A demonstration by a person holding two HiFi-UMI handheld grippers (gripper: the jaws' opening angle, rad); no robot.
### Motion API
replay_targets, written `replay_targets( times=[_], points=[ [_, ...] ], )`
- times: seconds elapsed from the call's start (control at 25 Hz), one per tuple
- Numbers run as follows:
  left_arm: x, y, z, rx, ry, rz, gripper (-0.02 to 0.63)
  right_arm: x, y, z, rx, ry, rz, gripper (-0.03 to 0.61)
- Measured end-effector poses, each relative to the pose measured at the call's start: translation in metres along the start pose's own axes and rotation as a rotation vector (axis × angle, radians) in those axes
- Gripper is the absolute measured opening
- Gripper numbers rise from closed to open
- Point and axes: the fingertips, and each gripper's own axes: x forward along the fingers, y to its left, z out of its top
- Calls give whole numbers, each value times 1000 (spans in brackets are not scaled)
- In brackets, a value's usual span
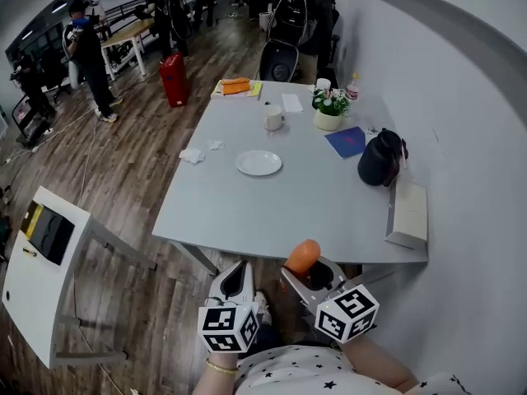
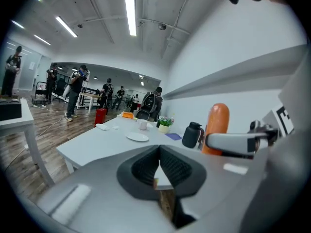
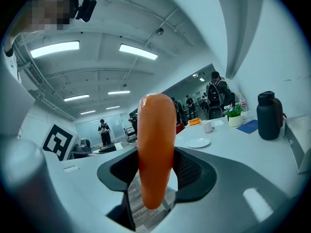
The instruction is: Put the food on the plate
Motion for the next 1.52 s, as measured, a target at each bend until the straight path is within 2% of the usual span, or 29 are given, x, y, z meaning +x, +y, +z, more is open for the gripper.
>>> replay_targets(
  times=[0.24,0.44,0.56,0.68,0.92,1.12,1.32,1.52],
  points=[
    [88,48,45,10,5,-34,8,91,-48,32,-25,39,-17,210],
    [151,77,64,26,32,-83,8,162,-95,53,-107,97,-23,210],
    [179,90,71,19,39,-98,8,202,-126,58,-164,166,-18,210],
    [199,99,73,12,52,-113,8,241,-158,54,-268,303,-3,210],
    [224,110,72,3,76,-106,8,317,-214,24,-589,668,80,210],
    [233,117,68,-13,87,-80,8,366,-247,-7,-796,926,154,211],
    [233,121,63,-19,100,-56,8,387,-260,-35,-886,1121,238,211],
    [231,127,61,-22,105,-27,8,396,-266,-54,-941,1261,284,212]
  ],
)
